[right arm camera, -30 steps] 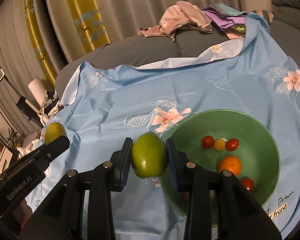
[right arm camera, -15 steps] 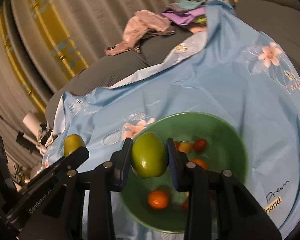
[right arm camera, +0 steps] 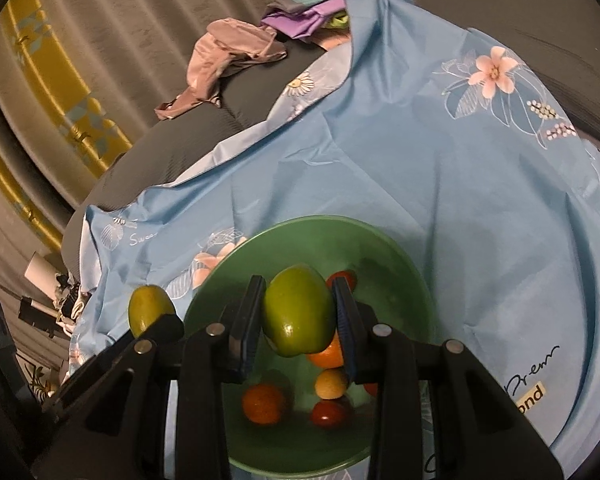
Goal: Organize fruits
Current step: 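Carry the left tool's yellow fruit over the bowl while the right tool carries the green fruit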
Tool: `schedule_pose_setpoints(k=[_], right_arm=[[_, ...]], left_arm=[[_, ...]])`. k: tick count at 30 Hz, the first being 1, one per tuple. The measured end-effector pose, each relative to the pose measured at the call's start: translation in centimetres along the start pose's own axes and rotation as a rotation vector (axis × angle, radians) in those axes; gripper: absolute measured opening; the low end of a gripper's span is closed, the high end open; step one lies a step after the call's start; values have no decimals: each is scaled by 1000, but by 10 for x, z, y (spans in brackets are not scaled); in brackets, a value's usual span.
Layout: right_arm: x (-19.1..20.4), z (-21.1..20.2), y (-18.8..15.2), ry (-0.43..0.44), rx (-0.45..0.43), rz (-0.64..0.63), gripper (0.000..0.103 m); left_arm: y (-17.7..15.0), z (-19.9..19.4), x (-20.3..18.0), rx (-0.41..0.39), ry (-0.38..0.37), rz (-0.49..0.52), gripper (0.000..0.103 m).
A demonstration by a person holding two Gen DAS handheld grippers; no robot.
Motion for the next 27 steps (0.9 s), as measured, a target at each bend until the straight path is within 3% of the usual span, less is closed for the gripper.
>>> schedule_pose_setpoints(k=[27], right_arm=[[-29,14,-7,-82,67,27,35]], left_arm=[[-22,18,-27,76,-11,84,36]])
Point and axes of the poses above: each gripper's, at about its wrist camera, not at the fingertips, and z roughly the way its jaws point, x to its left, y to its top, the point moved 10 cm from there along z, roughly the way its jaws point, and after that the axes turned 15 degrees about y, right-handed, at the moved point
